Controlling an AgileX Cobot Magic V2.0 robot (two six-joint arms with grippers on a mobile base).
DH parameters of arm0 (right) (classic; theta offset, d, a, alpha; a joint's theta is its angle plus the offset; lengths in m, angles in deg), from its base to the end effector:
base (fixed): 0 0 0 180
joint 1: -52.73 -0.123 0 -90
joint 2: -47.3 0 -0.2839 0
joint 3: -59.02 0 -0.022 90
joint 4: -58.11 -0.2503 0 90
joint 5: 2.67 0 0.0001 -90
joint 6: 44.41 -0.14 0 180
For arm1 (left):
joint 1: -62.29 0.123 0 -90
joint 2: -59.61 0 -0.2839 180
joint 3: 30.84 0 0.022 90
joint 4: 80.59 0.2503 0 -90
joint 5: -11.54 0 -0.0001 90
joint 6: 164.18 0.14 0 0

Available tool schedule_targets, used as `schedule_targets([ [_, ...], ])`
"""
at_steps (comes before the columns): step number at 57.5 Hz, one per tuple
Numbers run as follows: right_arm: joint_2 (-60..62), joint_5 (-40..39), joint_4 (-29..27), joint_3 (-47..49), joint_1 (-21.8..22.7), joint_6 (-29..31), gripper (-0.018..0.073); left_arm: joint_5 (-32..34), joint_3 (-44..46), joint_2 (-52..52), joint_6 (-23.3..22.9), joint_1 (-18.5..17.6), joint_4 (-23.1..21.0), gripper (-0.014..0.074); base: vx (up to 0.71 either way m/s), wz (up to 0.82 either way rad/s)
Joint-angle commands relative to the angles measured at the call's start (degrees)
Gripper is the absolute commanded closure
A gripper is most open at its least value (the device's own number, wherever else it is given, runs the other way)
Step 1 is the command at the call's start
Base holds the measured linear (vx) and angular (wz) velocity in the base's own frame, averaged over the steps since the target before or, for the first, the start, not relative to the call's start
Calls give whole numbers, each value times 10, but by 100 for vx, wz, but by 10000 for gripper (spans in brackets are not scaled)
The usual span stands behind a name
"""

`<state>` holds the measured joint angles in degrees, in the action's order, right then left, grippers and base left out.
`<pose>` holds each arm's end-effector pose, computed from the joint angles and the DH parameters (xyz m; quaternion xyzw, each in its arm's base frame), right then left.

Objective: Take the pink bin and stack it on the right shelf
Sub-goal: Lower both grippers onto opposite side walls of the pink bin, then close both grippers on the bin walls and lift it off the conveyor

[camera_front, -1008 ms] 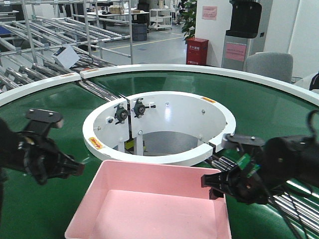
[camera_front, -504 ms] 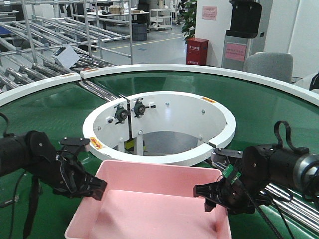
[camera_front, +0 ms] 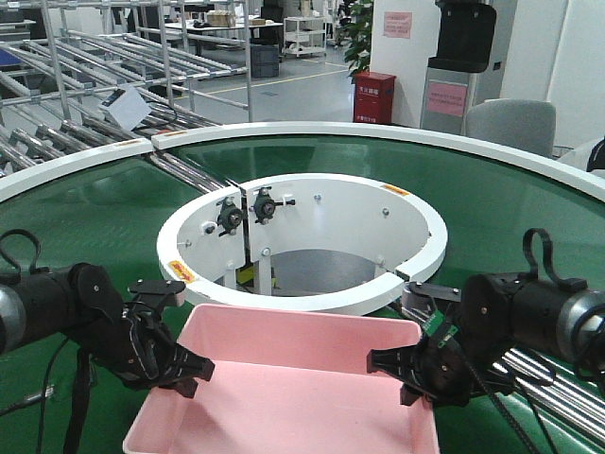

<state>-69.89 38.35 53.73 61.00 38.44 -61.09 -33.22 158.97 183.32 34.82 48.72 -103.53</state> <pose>0.4072 0.1110 0.1609 0.0434 0.9772 0.0843 0.1902 0.4278 -0.1428 0.1546 0.1618 0.9561 -0.1550 0.1890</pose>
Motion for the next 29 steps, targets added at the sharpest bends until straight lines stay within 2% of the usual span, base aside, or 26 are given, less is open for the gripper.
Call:
schedule_targets([
  [1, 27, -13, -18, 18, -1, 5, 577, -10, 19, -38, 1, -3, -40, 556, 0, 0],
  [3, 30, -14, -18, 18, -1, 5, 574, -20, 19, -41, 1, -3, -43, 608, 0, 0],
  [18, 108, -28, -9, 18, -1, 16, 571, -37, 19, -127, -12, -3, -66, 604, 0, 0],
  [29, 198, -45, 17, 18, -1, 16, 569, 0, 18, -221, -18, -19, -77, 604, 0, 0],
])
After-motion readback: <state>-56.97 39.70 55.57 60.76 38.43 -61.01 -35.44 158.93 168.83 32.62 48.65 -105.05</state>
